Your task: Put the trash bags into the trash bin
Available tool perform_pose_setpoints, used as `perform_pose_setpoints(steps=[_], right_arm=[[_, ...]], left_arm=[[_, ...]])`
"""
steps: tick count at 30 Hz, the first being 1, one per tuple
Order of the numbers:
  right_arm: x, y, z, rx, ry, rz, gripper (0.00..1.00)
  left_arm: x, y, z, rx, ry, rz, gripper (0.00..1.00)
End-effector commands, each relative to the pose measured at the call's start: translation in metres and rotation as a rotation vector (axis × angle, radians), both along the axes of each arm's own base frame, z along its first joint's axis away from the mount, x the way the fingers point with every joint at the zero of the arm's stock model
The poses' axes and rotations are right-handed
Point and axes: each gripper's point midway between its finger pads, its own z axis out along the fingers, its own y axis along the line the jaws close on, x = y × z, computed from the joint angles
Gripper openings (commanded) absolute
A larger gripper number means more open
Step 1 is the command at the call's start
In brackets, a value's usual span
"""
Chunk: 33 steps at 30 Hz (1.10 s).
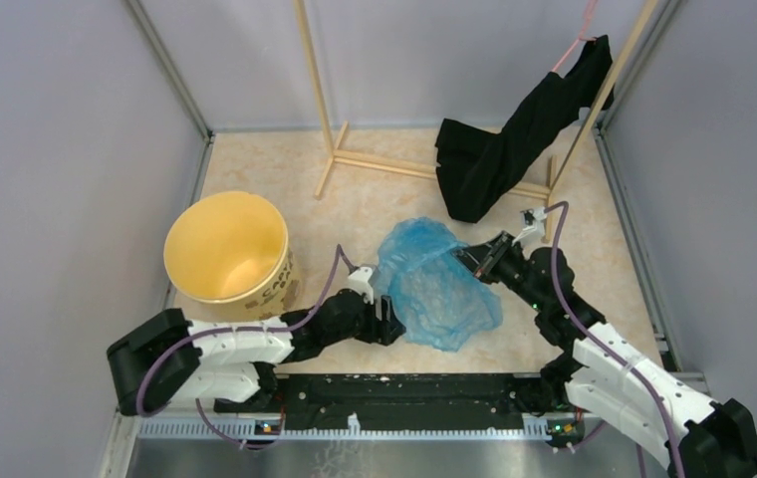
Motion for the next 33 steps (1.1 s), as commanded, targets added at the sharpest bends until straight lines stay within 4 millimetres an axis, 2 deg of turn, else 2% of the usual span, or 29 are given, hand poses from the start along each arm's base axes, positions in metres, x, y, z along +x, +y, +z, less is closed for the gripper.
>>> perform_pose_setpoints(steps=[1, 4, 7, 10, 13, 17, 20, 23, 25, 26, 27, 28, 29, 30, 31, 32, 33], right_arm=[[0.003, 0.000, 0.033, 0.036, -0.087, -0.011, 0.00], [0.002, 0.000, 0.027, 0.019, -0.082, -0.004, 0.00], [-0.002, 0.001, 0.015, 0.007, -0.060, 0.012, 0.00], [-0.008, 0.000, 0.007, -0.006, -0.044, 0.027, 0.00], [-0.017, -0.003, -0.004, -0.059, -0.032, 0.059, 0.00], [-0.034, -0.009, -0.031, -0.219, -0.010, 0.142, 0.00], [-0.039, -0.013, -0.051, -0.308, 0.017, 0.176, 0.00], [-0.033, 0.000, -0.050, -0.284, 0.033, 0.201, 0.00], [-0.023, 0.016, -0.035, -0.268, 0.020, 0.222, 0.00], [-0.012, 0.027, -0.005, -0.259, -0.028, 0.230, 0.00], [-0.002, 0.037, 0.021, -0.265, -0.062, 0.244, 0.00], [0.004, 0.046, 0.048, -0.283, -0.104, 0.268, 0.00], [0.011, 0.052, 0.087, -0.303, -0.182, 0.277, 0.00], [0.013, 0.057, 0.127, -0.309, -0.256, 0.278, 0.00], [0.010, 0.061, 0.169, -0.307, -0.350, 0.283, 0.00], [0.003, 0.063, 0.213, -0.292, -0.450, 0.281, 0.00], [-0.006, 0.063, 0.248, -0.274, -0.529, 0.292, 0.00]], left_arm=[[0.035, -0.011, 0.013, -0.073, -0.176, 0.105, 0.78], [0.034, -0.021, 0.015, -0.125, -0.194, 0.076, 0.79], [0.034, -0.028, 0.019, -0.155, -0.195, 0.059, 0.70], [0.041, -0.027, 0.013, -0.090, -0.187, 0.087, 0.46], [0.041, -0.008, -0.001, 0.030, -0.108, 0.162, 0.23], [0.029, 0.013, 0.030, 0.052, -0.077, 0.176, 0.01], [0.021, 0.036, 0.049, 0.083, -0.074, 0.204, 0.00], [0.028, 0.044, 0.080, 0.059, -0.127, 0.226, 0.00], [0.045, 0.044, 0.113, 0.072, -0.176, 0.254, 0.00], [0.058, 0.043, 0.134, 0.090, -0.215, 0.253, 0.00], [0.075, 0.034, 0.183, 0.060, -0.279, 0.248, 0.00], [0.089, 0.031, 0.221, 0.056, -0.330, 0.239, 0.00], [0.101, 0.027, 0.261, 0.049, -0.384, 0.222, 0.00], [0.108, 0.022, 0.313, 0.008, -0.458, 0.194, 0.00], [0.109, 0.017, 0.356, -0.017, -0.525, 0.157, 0.00], [0.104, 0.014, 0.406, -0.079, -0.597, 0.116, 0.00], [0.094, 0.011, 0.445, -0.143, -0.653, 0.069, 0.00]])
